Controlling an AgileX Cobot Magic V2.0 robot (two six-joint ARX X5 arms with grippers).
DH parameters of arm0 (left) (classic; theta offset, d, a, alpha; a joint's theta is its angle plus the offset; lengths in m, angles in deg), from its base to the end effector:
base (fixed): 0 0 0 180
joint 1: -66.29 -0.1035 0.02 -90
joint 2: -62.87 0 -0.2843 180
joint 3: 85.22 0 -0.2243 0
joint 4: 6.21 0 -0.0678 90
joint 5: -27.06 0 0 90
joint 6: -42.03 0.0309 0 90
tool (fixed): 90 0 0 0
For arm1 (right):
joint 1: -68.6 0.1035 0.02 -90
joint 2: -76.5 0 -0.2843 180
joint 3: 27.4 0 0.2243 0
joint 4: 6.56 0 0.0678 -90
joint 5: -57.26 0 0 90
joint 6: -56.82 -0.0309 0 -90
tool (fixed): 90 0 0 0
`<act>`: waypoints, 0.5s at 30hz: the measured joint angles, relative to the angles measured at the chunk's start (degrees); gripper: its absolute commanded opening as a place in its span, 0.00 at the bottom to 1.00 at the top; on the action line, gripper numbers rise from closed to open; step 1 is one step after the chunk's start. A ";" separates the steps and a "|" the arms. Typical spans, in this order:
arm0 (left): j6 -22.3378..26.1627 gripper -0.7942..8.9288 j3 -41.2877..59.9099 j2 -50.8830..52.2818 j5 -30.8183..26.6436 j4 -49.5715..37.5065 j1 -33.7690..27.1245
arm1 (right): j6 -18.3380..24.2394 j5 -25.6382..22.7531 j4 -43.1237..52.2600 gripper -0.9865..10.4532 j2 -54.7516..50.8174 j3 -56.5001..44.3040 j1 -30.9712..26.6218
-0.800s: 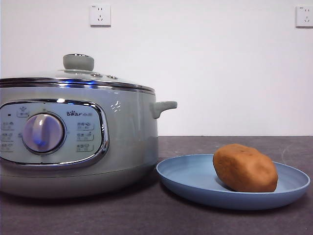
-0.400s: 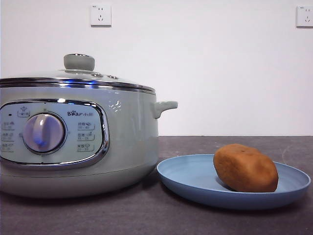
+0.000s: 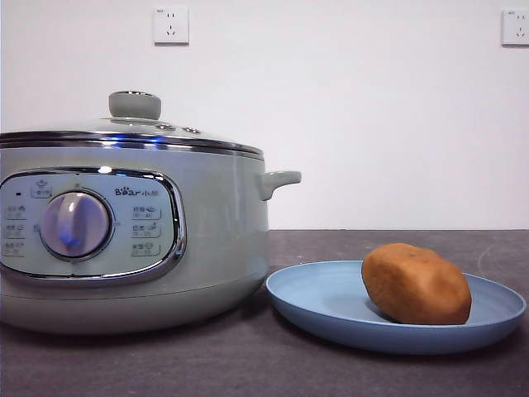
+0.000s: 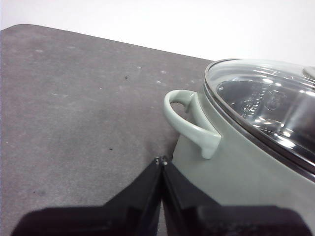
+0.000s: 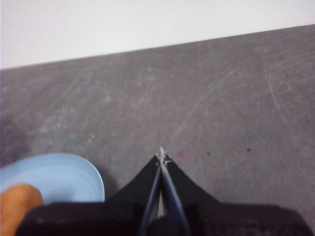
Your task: Take the potato out from the steamer,put the potato on the plate,close the lid
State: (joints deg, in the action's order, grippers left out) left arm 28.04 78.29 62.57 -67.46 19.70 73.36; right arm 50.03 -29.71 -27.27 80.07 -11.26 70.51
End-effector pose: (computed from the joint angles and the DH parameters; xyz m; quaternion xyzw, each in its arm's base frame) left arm 0.0482 -0.0035 0.1509 -0.1128 0.0864 -0.0117 0.9898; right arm 0.0528 0.0034 0.1560 0.0597 0.0734 0.0387 0.9948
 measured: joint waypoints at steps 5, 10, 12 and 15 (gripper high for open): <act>0.00 0.08 0.00 0.00 0.00 0.00 0.00 | -0.83 0.00 -4.20 0.09 -3.37 0.11 0.09; 0.00 0.08 0.00 0.00 0.02 0.00 0.00 | -1.03 -0.07 -4.63 0.09 -3.34 0.22 0.37; 0.02 0.08 0.00 0.00 0.02 0.00 0.00 | -1.18 -0.11 -4.63 0.09 -3.34 0.22 0.37; 0.00 0.08 0.00 0.00 0.02 0.00 0.00 | -1.18 -0.11 -4.61 0.09 -3.34 0.22 0.37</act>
State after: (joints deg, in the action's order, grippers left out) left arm 28.04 78.29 62.57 -67.43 19.70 73.36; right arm 48.85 -29.82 -31.88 76.73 -11.04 70.88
